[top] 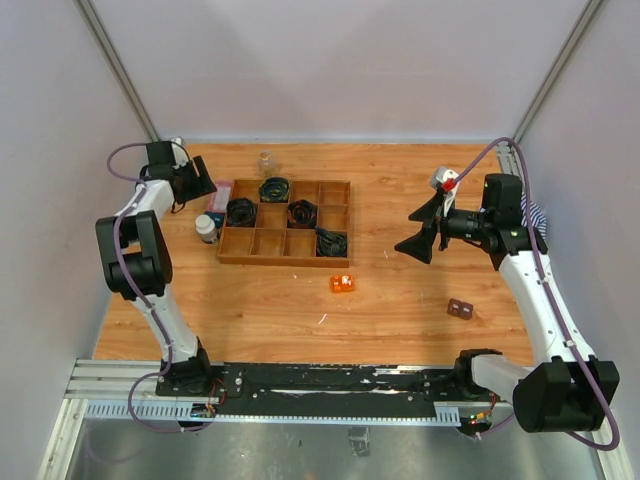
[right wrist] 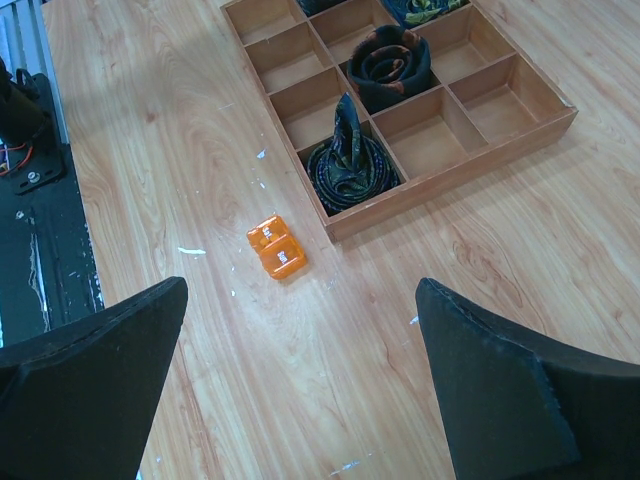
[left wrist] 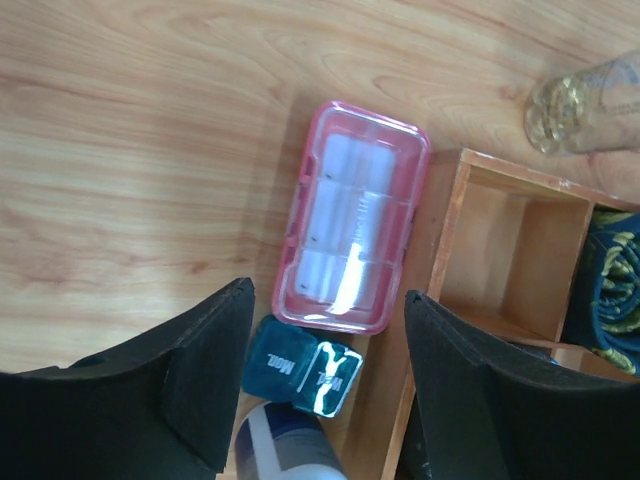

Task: Sort the pills into containers
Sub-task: Pick up the pill container at the center of the board.

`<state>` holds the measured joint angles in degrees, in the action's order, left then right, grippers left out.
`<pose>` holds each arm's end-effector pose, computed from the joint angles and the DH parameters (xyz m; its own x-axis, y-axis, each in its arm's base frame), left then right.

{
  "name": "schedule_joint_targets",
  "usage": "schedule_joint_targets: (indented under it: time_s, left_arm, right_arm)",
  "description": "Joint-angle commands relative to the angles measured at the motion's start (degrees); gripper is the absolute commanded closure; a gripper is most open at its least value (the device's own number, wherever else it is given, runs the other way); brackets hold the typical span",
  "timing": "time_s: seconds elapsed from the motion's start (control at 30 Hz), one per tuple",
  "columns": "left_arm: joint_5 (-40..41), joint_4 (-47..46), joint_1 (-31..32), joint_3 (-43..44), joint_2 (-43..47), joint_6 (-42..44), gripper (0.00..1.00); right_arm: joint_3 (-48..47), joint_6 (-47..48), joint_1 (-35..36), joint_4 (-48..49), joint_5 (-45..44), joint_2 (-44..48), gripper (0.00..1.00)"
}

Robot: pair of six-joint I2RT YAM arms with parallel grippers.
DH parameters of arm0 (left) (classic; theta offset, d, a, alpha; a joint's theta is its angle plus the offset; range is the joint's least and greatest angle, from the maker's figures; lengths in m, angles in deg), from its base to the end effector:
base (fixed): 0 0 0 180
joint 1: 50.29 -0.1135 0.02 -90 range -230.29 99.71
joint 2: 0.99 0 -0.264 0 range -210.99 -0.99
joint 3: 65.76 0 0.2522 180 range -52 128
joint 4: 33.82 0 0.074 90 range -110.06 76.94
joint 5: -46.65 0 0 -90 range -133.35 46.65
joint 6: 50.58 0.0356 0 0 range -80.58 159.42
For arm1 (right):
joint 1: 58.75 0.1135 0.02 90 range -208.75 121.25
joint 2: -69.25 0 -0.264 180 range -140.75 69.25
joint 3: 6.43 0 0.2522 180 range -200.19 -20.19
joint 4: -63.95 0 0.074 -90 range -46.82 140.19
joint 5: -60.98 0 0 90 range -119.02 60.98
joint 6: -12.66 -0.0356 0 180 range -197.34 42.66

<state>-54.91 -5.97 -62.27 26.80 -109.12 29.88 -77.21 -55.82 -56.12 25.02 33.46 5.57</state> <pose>0.4164 0.0811 0.2219 -0.6530 -0.3045 -0.6935 -0.1716 0.9513 -0.2562 0.2284 0.0421 0.3336 -0.2062 -0.1791 -0.9620 -0.9132 0.3884 0.1235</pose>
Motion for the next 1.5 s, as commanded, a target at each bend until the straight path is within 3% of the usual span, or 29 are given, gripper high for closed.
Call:
schedule_joint_targets:
  time_s: [0.0, 0.4, 0.73, 1.13, 1.3, 1.47]
  left_arm:
    - [-6.23, 1.91, -0.15, 2.87, -2.73, -1.02, 0.32]
    - [-7.43, 2.92, -0.15, 3.25, -7.92, -3.74, 0.28]
    - [-19.14, -0.35, -0.23, 2.81, -9.88, -7.64, 0.41]
    - [-28.26, -14.2, -0.79, -3.27, -3.83, -18.24, 0.46]
    - [-29.82, -17.3, -0.52, -4.46, -4.54, -19.97, 0.47]
    - [-26.16, -13.35, 1.4, -2.37, -6.53, -16.52, 0.48]
  right_arm:
    - [0.63, 1.4, 0.61, -0.85, -0.28, -0.09, 0.02]
    - [0.44, 1.77, 0.61, -1.36, -0.25, 0.32, 0.02]
    - [0.17, 2.73, 0.62, -2.28, -0.58, 0.48, 0.01]
    - [0.28, 3.0, 0.62, -2.4, -0.7, 0.26, 0.02]
    - [0.24, 3.09, 0.6, -2.42, -0.62, -0.02, 0.01]
    - [0.23, 3.11, 0.62, -2.47, -0.43, -0.07, 0.01]
